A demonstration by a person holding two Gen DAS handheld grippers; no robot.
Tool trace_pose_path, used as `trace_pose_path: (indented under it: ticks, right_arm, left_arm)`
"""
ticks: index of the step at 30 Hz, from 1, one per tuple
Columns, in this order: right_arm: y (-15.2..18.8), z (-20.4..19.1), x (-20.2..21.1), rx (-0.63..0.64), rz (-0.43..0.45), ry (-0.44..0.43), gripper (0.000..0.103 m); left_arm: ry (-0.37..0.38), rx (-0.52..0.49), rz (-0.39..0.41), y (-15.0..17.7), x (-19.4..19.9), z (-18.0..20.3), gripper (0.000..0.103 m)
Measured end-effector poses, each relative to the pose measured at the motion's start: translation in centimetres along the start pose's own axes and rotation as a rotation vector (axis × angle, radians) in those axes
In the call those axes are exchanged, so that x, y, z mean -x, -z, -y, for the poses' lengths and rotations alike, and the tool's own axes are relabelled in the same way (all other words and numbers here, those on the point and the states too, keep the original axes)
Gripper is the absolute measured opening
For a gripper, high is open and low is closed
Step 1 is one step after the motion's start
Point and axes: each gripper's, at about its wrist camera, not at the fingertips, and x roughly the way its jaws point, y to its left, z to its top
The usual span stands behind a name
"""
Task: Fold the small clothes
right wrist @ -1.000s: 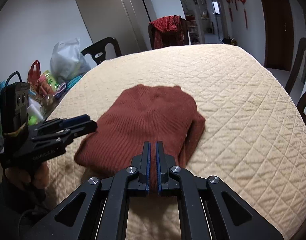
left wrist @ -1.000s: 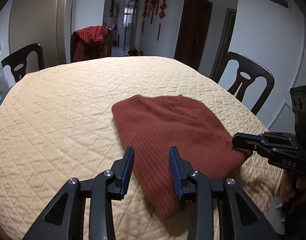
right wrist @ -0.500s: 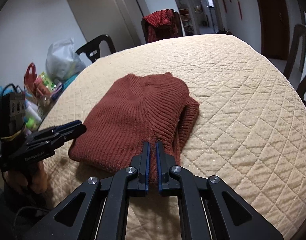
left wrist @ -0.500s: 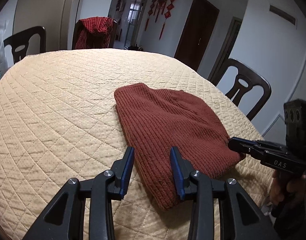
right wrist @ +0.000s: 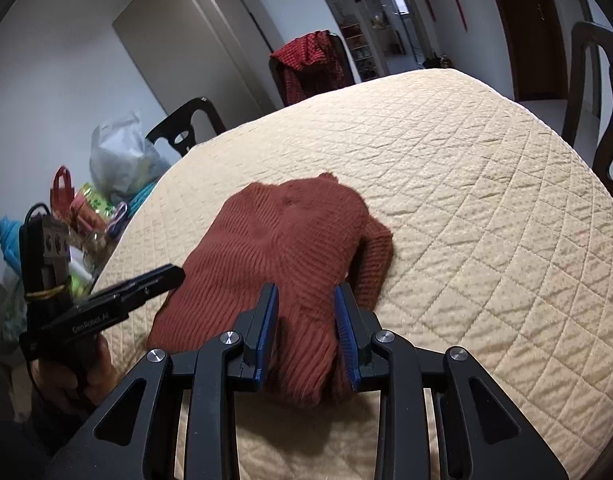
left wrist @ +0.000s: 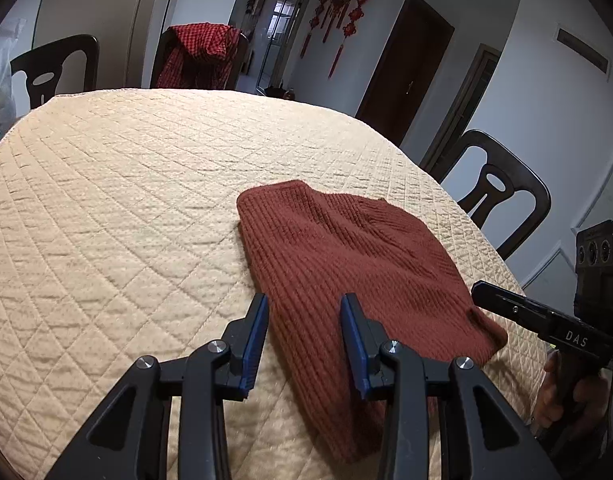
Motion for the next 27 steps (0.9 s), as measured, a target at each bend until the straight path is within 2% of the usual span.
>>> trace_pose_path:
  ticks: [3, 6, 10, 11, 12, 13, 17, 22, 27]
  right_arm:
    - [-0.6, -0.5, -0.3, 0.014, 0.014, -0.029, 0.03]
    - [-1.5, 0.5, -1.2, -0.038, 0.007, -0.008, 0.03]
    - [-2.3, 2.4, -3.4, -0.115, -0.055, 0.008, 0.03]
    - [-2.4, 2.8, -3.8, -0.136, -0.071, -0.006, 0.027]
    - [-2.4, 3.0, -4.1, -0.15, -0.074, -0.039, 0.01]
    - [-2.5, 3.0, -3.8, -0.151, -0.064, -0.047, 0.008]
    - [-2.7, 3.3, -2.4, -0.143, -0.01, -0.058, 0.007]
    - [-1.8, 4.8, -3.4, -0.184, -0.039, -0.042, 0.007]
    - [-1.8, 3.7, -2.2, -0.133, -0.028, -0.021, 0.008]
  left_arm:
    - [0.009, -0.006, 0.009, -0.4, 0.0, 0.3, 0.04]
    - [0.012, -0.021, 0.015, -0.7, -0.3, 0.6, 0.04]
    - [0.03, -0.022, 0.015, -0.9, -1.1, 0.7, 0.04]
    - [0.027, -0.027, 0.016, -0.9, -1.3, 0.7, 0.04]
    - [0.027, -0.03, 0.017, -0.9, -1.4, 0.8, 0.04]
    - [0.03, -0.03, 0.017, -0.9, -1.4, 0.8, 0.04]
    - [0.054, -0.039, 0.025, -1.4, -1.3, 1.1, 0.04]
    - [0.038, -0.068, -0.001, -0.8, -3.0, 1.6, 0.041]
    - [0.027, -0.066, 0.007, -0.7, -2.0, 1.6, 0.041]
